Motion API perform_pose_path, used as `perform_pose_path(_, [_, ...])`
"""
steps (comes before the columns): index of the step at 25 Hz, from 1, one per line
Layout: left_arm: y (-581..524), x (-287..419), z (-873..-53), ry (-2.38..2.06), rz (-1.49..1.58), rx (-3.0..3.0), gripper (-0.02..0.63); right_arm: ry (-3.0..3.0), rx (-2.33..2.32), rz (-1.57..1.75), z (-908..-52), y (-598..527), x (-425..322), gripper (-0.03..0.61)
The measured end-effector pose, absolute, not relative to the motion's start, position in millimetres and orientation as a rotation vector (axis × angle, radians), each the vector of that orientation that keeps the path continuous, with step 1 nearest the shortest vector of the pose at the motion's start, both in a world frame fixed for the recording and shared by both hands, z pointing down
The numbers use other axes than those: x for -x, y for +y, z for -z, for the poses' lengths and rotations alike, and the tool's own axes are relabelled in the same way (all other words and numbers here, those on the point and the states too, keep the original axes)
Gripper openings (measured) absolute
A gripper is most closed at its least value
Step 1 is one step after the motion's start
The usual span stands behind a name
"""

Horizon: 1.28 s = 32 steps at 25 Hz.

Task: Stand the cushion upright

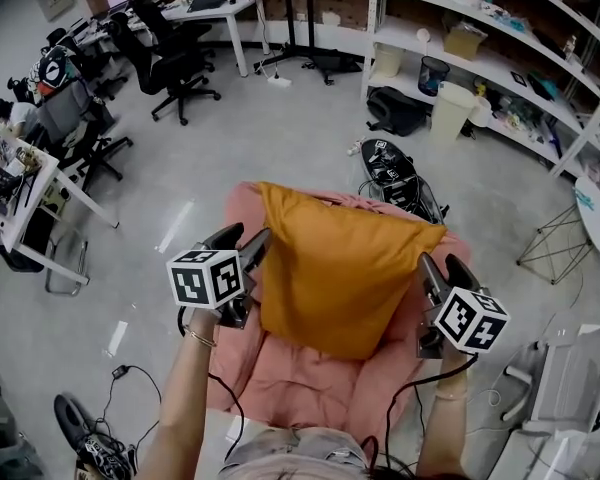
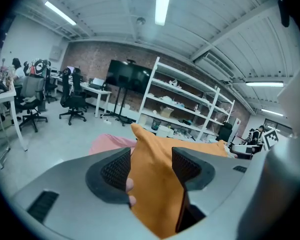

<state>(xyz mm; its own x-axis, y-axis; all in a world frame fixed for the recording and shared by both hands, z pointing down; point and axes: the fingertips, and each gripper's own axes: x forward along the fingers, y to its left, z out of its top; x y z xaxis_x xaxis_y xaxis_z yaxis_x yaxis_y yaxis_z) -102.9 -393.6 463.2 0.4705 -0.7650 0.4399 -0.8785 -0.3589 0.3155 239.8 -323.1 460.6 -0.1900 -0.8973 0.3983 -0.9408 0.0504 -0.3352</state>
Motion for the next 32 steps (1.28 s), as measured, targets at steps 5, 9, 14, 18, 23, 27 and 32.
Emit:
perform_pose_path(5, [-360,115,-450,-1.344,-0.217,-2.187,0.256,-2.213,-1.956,-0.785,-448,-291,-224,0.282])
perform_pose_path(9, [-332,128,-441,-1.346,-0.202,-2.193,0.256,-2.23,-1.944,-0.792,-440,-266,-206,0.268])
perform_pose_path(14, [-292,139,-434,-1.352,-0.188,-2.185,0.237,-2.268,-1.951,-0.787,-429,-231,-190,0.211])
perform_pose_path(18, [-260,149,-432,-1.335,-0.177,-2.173,0.222,-2.29,-1.945,-0.805,-426,-203,-173,0.181])
perform_pose_path(23, [-223,161,-422,-1.336,-0.163,-2.186,0.195,-2.31,-1.943,-0.786,-416,-168,-154,0.118])
perform_pose_path(27, [-191,167,-415,-1.338,-0.138,-2.211,0.153,-2.327,-1.942,-0.747,-412,-139,-139,0.078])
perform_pose_path(32, [-150,175,-404,-1.346,-0.125,-2.237,0.132,-2.328,-1.918,-0.723,-411,-102,-116,0.049])
